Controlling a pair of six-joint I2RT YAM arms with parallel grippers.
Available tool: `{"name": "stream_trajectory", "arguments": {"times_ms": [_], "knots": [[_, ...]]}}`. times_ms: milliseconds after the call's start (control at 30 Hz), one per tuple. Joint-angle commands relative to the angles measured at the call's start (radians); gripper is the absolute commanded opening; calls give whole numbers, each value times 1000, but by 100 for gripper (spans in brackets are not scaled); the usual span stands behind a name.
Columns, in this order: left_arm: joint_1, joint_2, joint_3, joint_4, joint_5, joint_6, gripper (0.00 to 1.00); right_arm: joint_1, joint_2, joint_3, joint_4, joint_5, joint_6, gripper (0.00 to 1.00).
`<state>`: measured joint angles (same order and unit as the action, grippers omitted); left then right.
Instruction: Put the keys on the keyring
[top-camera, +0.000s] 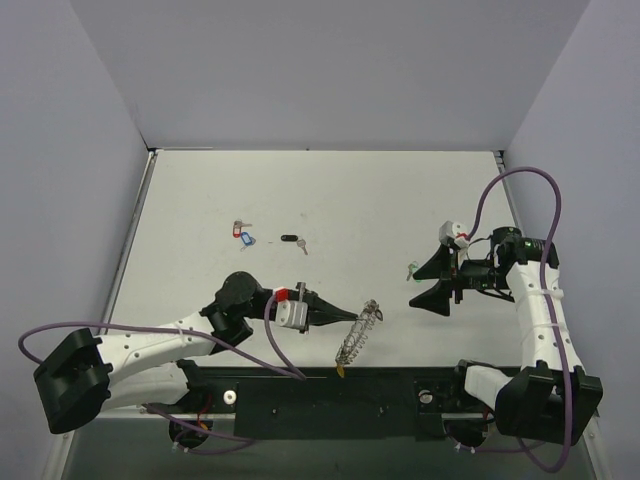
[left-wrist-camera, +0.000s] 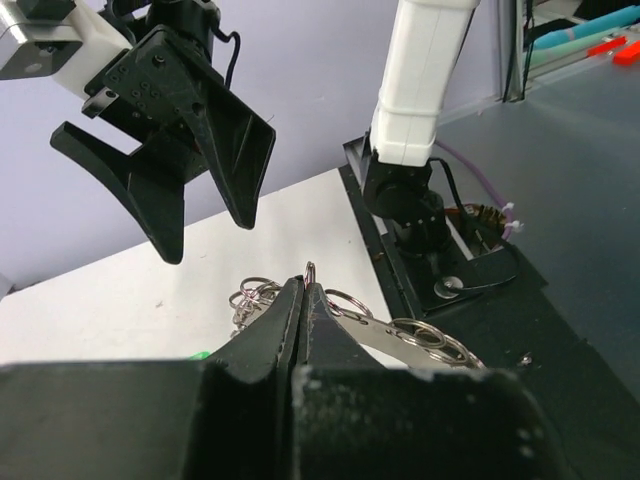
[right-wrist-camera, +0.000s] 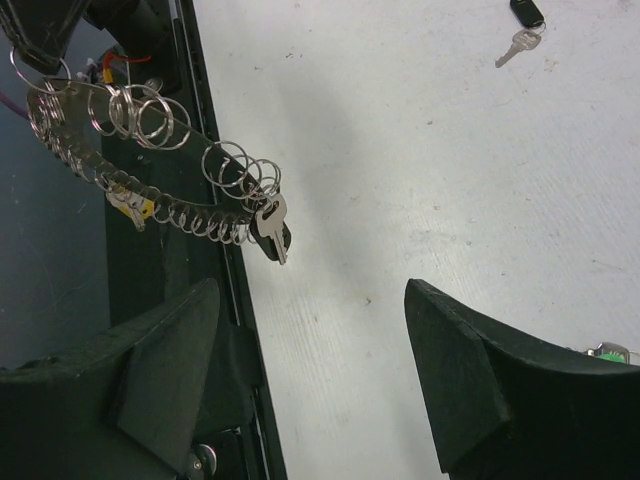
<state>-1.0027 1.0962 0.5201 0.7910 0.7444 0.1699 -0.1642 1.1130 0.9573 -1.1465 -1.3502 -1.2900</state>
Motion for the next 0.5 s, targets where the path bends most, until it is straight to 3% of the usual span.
{"name": "stream_trajectory", "arguments": {"times_ms": [0,200,300,467], "knots": [[29,5,6,169,75,-102,0,-14,25,9,-82,-24,-64,70],[55,57,41,108,55,-164,0,-18,31,-11,-104,-47,-97,68],[58,94,127,-65,-11,-274,0,-17,25,1,-113,-37,-101,68],[62,201,222,-145,-91,-412,0,6,13,8,-116,-17,-106,68]]}}
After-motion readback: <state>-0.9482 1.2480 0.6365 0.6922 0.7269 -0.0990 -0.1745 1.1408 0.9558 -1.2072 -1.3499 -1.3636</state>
